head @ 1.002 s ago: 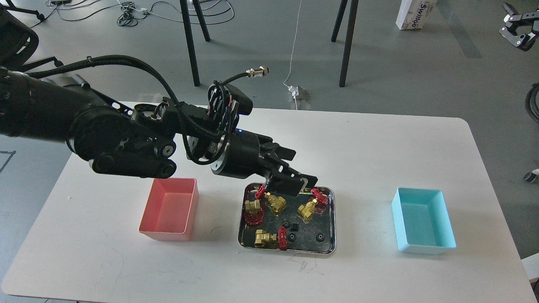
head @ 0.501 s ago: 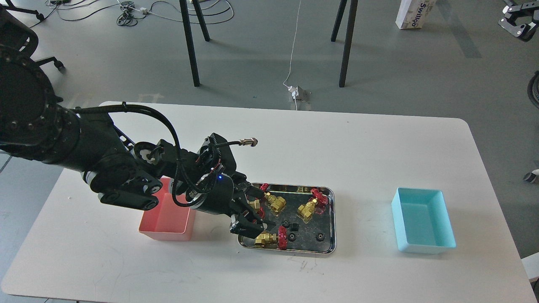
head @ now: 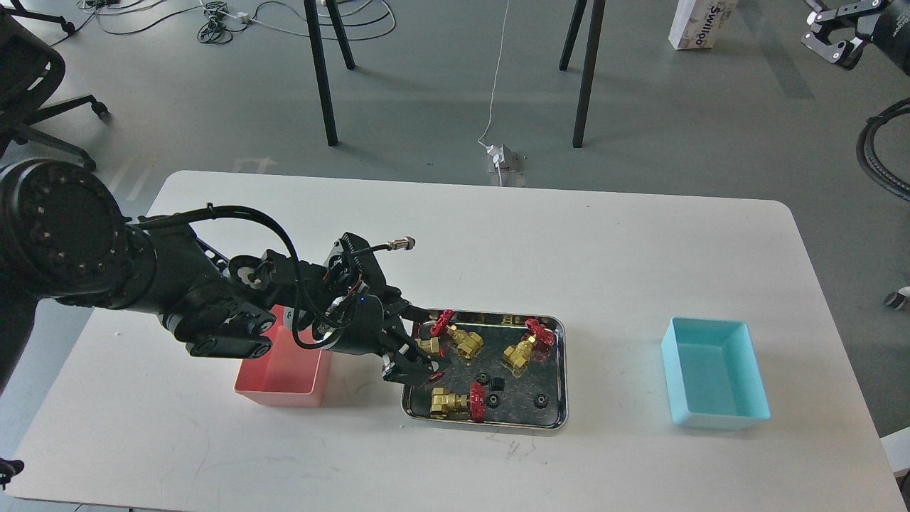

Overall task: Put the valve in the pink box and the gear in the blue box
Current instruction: 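Lower the left gripper onto a brass valve with red handle in the tray, then lift the grasped valve with the left gripper toward the pink box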

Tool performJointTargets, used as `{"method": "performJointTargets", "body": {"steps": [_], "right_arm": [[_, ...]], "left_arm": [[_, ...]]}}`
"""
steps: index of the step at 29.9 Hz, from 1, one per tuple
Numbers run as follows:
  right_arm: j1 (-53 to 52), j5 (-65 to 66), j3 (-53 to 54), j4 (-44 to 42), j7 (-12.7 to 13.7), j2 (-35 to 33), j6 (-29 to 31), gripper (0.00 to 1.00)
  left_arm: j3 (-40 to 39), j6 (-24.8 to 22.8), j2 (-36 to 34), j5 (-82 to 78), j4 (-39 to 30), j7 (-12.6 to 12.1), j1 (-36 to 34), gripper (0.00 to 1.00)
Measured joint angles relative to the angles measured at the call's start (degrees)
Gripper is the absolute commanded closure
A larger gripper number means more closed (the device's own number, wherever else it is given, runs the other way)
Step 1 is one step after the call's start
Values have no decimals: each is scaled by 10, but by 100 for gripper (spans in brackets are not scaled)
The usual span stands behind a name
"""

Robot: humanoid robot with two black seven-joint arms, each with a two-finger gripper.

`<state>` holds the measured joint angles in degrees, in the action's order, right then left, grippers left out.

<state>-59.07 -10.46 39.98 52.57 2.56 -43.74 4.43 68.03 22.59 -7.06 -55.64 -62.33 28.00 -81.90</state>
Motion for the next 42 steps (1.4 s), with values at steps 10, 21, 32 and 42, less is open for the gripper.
{"method": "performJointTargets", "body": {"steps": [10, 21, 32, 42], "right_arm": [[14, -1, 0, 4, 0, 0, 0, 0], [30, -1, 2, 4, 0, 0, 0, 0], [35, -1, 2, 3, 0, -1, 0, 0], [41, -1, 2, 3, 1, -2, -1, 0]], "left_arm": [[0, -5, 8, 0, 38, 0, 32, 28], [0, -5, 13, -1, 60, 0, 51, 40], [8, -4, 22, -34, 81, 0, 61, 75], [1, 5, 11, -49, 76, 0, 56, 88]]}}
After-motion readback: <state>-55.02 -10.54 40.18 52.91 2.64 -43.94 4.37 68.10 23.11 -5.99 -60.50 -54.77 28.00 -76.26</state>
